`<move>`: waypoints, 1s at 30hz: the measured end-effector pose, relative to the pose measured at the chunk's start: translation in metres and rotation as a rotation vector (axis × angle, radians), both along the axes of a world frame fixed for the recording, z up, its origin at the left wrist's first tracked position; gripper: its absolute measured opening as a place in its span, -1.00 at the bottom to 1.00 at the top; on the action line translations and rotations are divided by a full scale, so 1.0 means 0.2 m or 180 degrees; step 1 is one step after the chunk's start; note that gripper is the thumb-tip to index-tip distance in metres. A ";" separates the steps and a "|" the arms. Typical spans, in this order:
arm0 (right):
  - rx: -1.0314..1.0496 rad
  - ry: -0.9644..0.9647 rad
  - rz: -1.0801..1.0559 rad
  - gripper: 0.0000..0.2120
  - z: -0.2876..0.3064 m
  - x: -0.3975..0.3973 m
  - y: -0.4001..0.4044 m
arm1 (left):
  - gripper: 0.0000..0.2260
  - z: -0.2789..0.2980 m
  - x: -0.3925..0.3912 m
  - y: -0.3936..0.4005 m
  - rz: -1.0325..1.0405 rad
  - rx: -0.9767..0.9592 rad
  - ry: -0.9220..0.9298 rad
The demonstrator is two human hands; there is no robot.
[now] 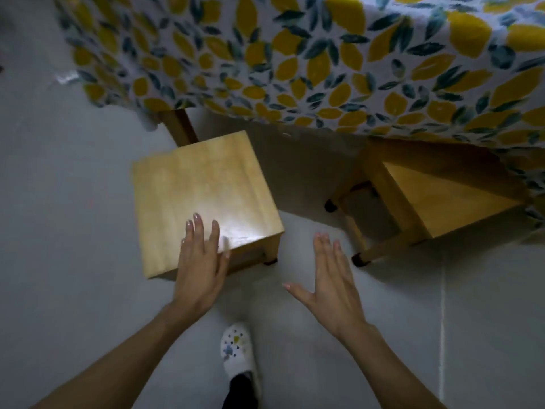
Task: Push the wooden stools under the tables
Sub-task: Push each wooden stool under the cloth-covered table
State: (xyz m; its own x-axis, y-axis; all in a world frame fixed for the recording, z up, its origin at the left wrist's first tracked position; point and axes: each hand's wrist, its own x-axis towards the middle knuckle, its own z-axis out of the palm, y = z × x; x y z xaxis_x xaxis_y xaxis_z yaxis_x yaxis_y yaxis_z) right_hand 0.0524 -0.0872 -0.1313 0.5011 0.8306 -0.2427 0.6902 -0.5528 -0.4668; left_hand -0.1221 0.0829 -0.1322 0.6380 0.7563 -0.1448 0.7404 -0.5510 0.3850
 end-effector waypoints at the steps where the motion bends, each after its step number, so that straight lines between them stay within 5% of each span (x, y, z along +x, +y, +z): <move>1: -0.0030 0.0030 0.0106 0.03 -0.01 -0.09 0.05 | -0.45 -0.01 -0.10 0.02 0.0132 -0.0033 0.0081; 6: -0.0221 -0.0078 0.0607 -0.08 -0.07 -0.48 0.31 | -0.43 -0.09 -0.49 0.19 0.0520 -0.0202 0.0444; 12: -0.0365 -0.0304 0.0452 -0.10 -0.17 -0.71 0.66 | -0.36 -0.17 -0.63 0.48 -0.0017 -0.0628 0.0812; 19: -0.0567 -0.0403 -0.0145 -0.12 -0.27 -0.77 0.85 | -0.26 -0.19 -0.66 0.69 -0.1165 -0.0479 0.1287; 30: -0.0421 -0.0041 -0.0234 -0.12 -0.26 -0.48 1.14 | -0.30 -0.16 -0.37 0.96 -0.1308 -0.0405 0.1385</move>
State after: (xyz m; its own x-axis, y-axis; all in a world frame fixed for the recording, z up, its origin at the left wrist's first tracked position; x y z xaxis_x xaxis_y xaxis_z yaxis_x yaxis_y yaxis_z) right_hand -0.0430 0.1401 -0.1838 0.5631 0.7528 -0.3408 0.6512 -0.6581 -0.3779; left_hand -0.1962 0.2749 -0.1641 0.7359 0.4205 -0.5307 0.5813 -0.7943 0.1766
